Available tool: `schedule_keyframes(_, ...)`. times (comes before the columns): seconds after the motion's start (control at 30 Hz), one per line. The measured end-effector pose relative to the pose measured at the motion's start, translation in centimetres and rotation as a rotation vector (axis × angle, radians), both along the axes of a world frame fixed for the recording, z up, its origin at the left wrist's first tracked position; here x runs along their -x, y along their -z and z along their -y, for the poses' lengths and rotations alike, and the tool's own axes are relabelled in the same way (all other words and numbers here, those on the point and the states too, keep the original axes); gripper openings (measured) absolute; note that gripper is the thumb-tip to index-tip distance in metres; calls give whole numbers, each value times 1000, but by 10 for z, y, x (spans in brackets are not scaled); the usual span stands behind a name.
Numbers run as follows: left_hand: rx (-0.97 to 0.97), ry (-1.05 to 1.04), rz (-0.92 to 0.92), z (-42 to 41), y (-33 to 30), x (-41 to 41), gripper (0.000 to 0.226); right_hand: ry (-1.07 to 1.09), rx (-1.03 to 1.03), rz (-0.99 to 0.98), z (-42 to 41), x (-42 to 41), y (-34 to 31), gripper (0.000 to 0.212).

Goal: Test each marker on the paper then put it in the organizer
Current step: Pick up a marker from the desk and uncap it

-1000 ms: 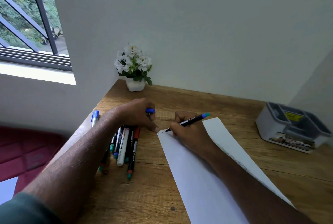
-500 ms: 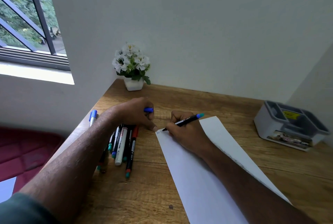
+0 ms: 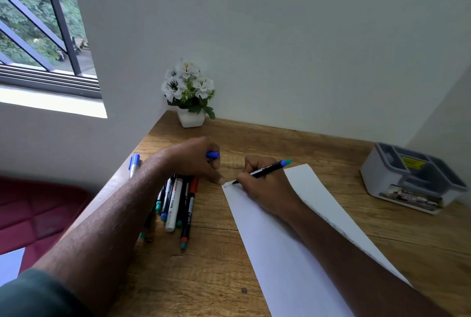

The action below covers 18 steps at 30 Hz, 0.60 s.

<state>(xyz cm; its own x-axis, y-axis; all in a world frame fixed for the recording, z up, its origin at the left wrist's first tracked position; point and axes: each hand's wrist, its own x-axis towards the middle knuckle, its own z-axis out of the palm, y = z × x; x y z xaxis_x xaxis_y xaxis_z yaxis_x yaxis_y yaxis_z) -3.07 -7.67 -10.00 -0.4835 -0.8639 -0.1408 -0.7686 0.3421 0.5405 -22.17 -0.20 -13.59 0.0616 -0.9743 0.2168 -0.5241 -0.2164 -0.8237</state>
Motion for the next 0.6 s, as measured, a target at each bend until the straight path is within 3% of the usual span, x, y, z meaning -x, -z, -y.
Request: schedule_keyframes(0.6,2,0,0,2,2,-1,37,27,2,3,-2,-1,-5,36)
